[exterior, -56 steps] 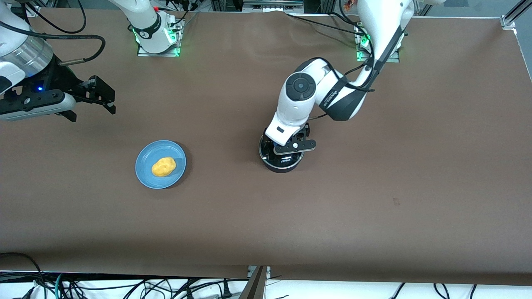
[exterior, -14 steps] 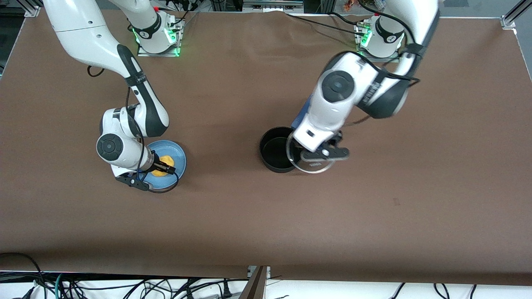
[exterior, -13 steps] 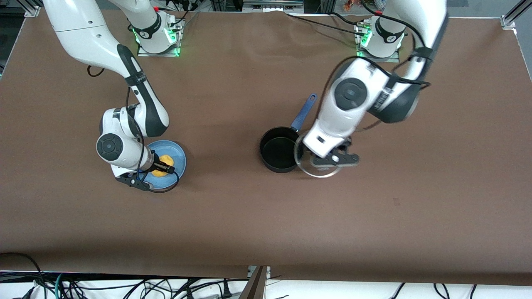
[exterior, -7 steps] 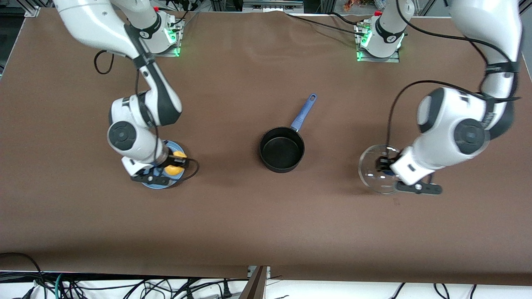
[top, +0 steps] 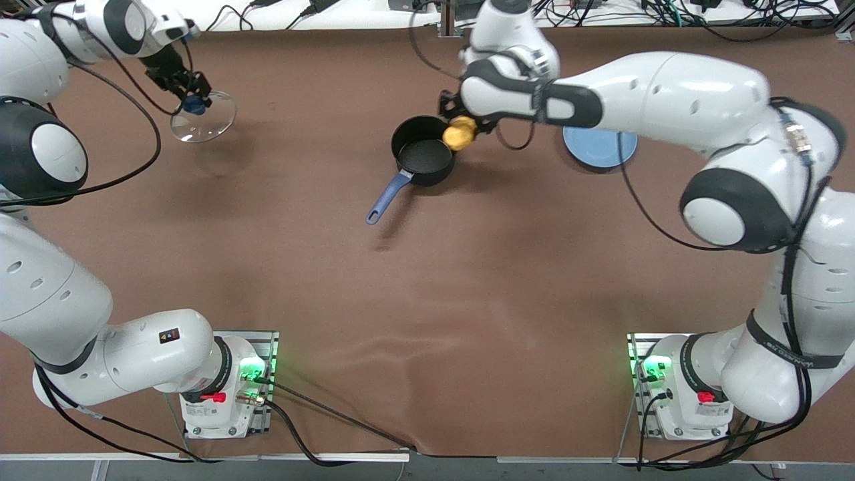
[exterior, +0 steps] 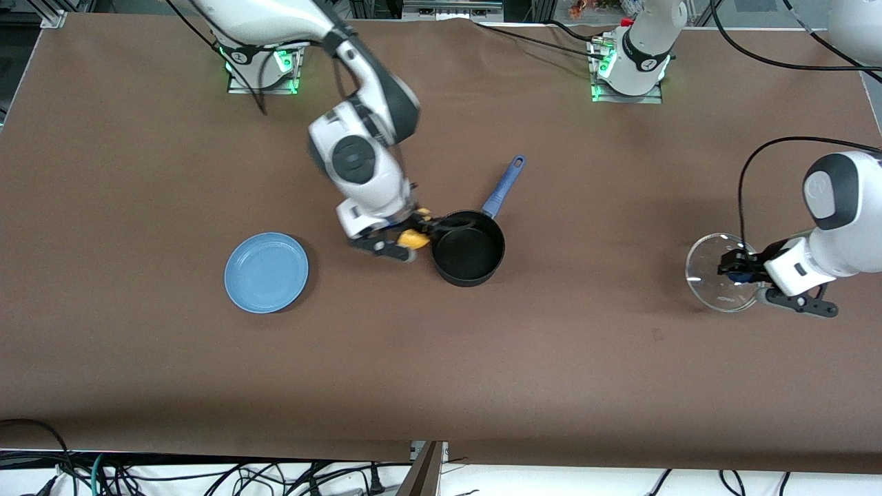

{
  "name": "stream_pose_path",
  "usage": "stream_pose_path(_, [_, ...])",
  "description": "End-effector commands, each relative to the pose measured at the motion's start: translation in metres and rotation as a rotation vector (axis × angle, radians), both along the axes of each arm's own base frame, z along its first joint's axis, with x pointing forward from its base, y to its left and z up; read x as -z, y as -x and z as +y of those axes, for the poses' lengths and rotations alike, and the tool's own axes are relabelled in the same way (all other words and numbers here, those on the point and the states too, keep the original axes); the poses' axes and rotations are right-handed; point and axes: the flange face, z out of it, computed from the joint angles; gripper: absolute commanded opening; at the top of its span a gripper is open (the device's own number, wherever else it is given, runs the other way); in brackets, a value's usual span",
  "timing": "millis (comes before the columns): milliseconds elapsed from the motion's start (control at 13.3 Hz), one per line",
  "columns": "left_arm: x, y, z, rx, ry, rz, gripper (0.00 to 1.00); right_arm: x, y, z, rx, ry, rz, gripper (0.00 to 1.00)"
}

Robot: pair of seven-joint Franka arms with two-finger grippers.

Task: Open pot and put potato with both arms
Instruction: 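Carry the potato into the pot while the left gripper moves the lid aside, then open the right gripper to drop the potato into the pot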

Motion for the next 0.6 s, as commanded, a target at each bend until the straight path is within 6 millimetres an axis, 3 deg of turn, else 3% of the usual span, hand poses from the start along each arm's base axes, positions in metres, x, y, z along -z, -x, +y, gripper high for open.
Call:
stream_pose_path(0, [0.028, 0.024, 0.018, 0.072, -0.016, -0.072, 0.47, 0.019, 0.003, 0.049, 0.101, -0.061, -0.014, 0.47])
stream_pose_path(226, [0.065, 0.037, 0.034, 0.065, -0.015, -0.057, 0.47, 0.04, -0.001, 0.049, 0.106, -0.072, -0.03, 0.74])
stream_pose_path(301, [0.073, 0.038, 0.036, 0.061, -0.016, -0.058, 0.47, 0.041, -0.002, 0.048, 0.11, -0.07, -0.032, 1.0])
stream_pose_path(526, [0.091, 0.041, 0.042, 0.048, -0.008, -0.046, 0.48, 0.018, -0.011, 0.032, 0.112, -0.03, -0.015, 1.0])
